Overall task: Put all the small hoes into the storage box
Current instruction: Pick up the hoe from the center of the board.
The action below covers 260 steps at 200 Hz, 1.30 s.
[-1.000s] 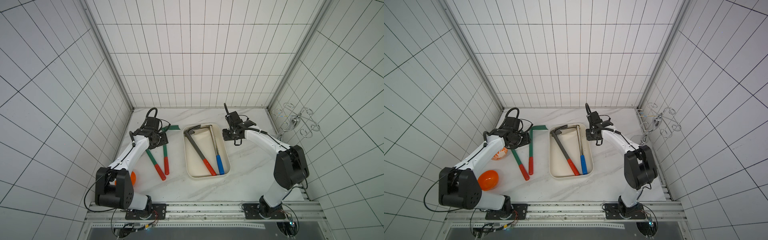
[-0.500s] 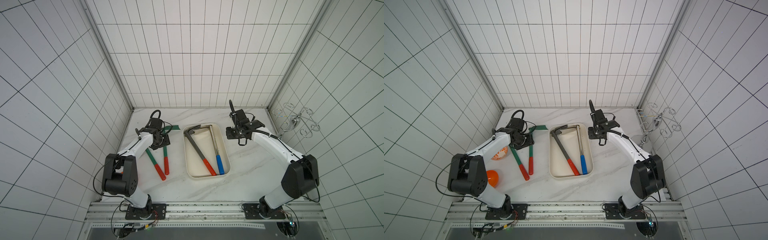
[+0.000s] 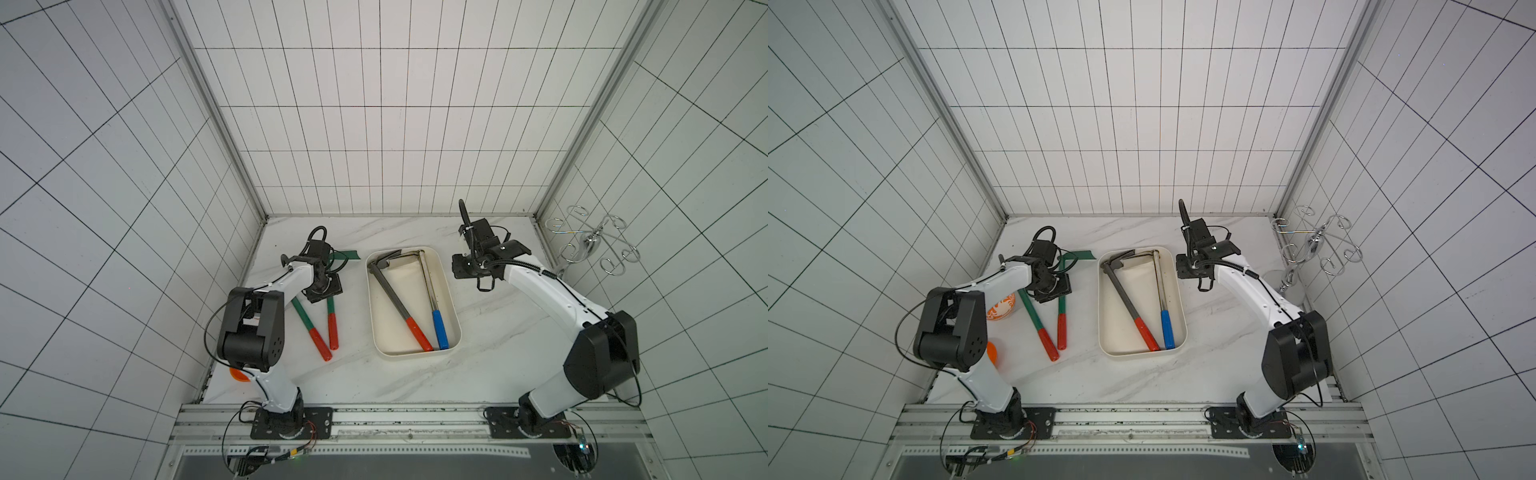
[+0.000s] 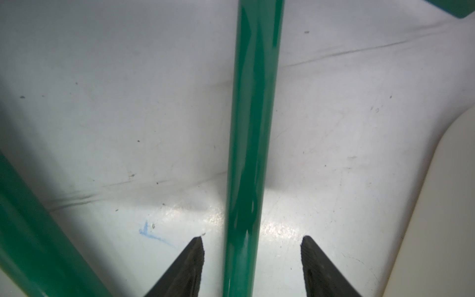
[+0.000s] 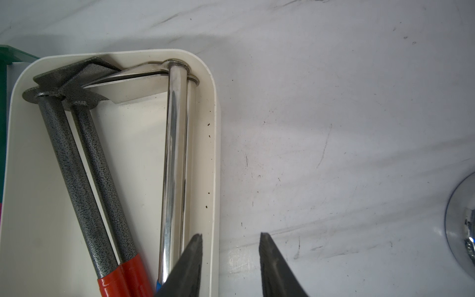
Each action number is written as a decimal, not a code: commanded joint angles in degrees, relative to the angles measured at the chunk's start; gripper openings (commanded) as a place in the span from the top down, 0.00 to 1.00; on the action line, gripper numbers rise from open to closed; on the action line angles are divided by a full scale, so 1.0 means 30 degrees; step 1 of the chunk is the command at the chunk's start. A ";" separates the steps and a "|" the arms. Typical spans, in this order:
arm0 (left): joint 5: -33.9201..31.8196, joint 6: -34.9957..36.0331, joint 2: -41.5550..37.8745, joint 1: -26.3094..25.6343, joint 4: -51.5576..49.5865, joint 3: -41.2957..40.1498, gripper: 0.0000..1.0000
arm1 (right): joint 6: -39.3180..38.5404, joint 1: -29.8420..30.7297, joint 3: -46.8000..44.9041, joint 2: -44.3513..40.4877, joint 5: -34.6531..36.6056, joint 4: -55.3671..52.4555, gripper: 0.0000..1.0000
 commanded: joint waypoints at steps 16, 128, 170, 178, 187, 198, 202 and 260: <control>-0.0384 -0.0230 0.0677 -0.0060 0.0841 0.0556 0.41 | -0.0241 -0.0183 -0.0459 -0.0509 -0.0097 -0.0512 0.62; 0.0008 -0.0406 0.2011 -0.0053 0.1530 0.0431 0.47 | -0.0506 -0.0241 -0.0743 -0.0513 -0.0154 -0.0589 0.62; -0.0020 -0.0406 0.2210 -0.0047 0.1643 0.0383 0.55 | -0.0534 -0.0286 -0.0841 -0.0583 -0.0204 -0.0587 0.62; -0.0001 -0.0406 0.2181 -0.0052 0.1644 0.0349 0.56 | -0.0540 -0.0271 -0.0869 -0.0606 -0.0195 -0.0602 0.62; -0.0045 -0.0391 0.2152 -0.0037 0.1676 0.0296 0.58 | -0.0534 -0.0274 -0.0871 -0.0635 -0.0186 -0.0591 0.62; -0.0048 -0.0366 0.2123 -0.0050 0.1661 0.0293 0.59 | -0.0534 -0.0273 -0.0900 -0.0705 -0.0184 -0.0587 0.62; -0.0071 -0.0349 0.2122 -0.0056 0.1661 0.0293 0.60 | -0.0541 -0.0270 -0.0900 -0.0706 -0.0184 -0.0598 0.62; -0.0108 -0.0121 0.1603 -0.0059 0.1603 0.0174 0.68 | -0.0536 -0.0301 -0.0984 -0.0951 -0.0198 -0.0618 0.62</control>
